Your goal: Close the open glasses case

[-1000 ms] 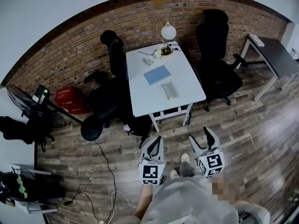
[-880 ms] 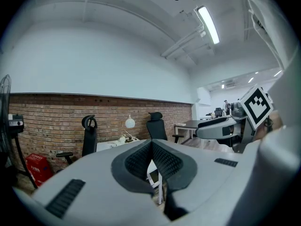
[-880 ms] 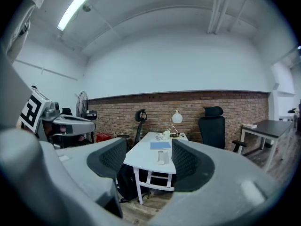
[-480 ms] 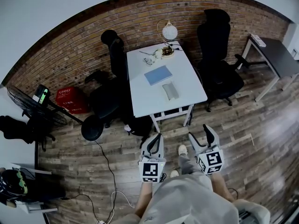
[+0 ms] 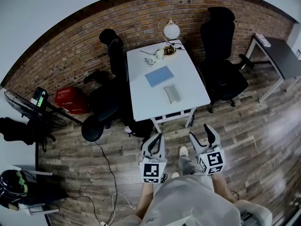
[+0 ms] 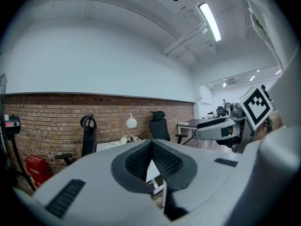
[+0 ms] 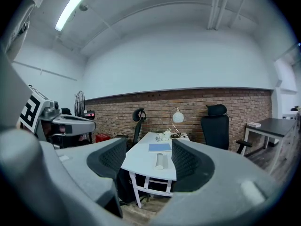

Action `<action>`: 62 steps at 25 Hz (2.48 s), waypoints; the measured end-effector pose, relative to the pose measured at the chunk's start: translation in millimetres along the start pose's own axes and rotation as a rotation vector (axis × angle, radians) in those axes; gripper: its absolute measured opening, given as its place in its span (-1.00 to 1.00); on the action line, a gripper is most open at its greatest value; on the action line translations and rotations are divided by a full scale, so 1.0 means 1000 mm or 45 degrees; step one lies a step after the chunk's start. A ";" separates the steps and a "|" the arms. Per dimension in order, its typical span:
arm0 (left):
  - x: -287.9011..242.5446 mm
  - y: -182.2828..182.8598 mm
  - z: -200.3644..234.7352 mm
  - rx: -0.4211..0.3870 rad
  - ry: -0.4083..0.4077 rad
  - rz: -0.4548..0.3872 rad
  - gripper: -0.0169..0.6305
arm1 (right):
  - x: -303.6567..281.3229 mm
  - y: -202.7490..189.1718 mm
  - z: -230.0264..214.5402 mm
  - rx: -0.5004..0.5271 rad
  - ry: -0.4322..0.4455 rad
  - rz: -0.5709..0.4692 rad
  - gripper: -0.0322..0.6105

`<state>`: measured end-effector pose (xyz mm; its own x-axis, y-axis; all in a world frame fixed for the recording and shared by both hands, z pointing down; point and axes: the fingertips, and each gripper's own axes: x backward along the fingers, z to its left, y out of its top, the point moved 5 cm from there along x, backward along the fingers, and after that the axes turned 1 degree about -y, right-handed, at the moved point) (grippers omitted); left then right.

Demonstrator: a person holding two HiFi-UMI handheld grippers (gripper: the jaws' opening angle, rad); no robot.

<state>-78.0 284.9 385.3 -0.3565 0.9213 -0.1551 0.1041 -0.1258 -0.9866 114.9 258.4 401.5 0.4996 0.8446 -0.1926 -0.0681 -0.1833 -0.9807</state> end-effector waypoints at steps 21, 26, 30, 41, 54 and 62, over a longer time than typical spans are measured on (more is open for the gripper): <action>-0.118 0.007 0.037 0.013 0.047 0.045 -0.94 | -0.110 0.012 -0.070 -0.001 0.061 0.040 0.05; -0.146 0.011 0.045 0.015 0.065 0.052 -0.94 | -0.136 0.020 -0.089 0.000 0.081 0.044 0.04; -0.168 0.012 0.048 0.017 0.079 0.054 -0.94 | -0.154 0.024 -0.104 0.012 0.107 0.040 0.04; -0.219 0.022 0.053 -0.015 0.131 0.052 -0.94 | -0.196 0.032 -0.141 0.005 0.160 0.025 0.04; -0.235 0.029 0.056 -0.010 0.207 0.074 -0.94 | -0.225 0.039 -0.154 0.001 0.242 0.021 0.04; -0.238 0.022 0.063 -0.012 0.196 0.083 -0.94 | -0.230 0.035 -0.153 -0.002 0.219 0.027 0.04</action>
<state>-49.2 40.2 397.3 -0.2021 0.9570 -0.2080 0.1316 -0.1839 -0.9741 129.5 -19.3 416.2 0.6382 0.7422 -0.2046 -0.0791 -0.2012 -0.9764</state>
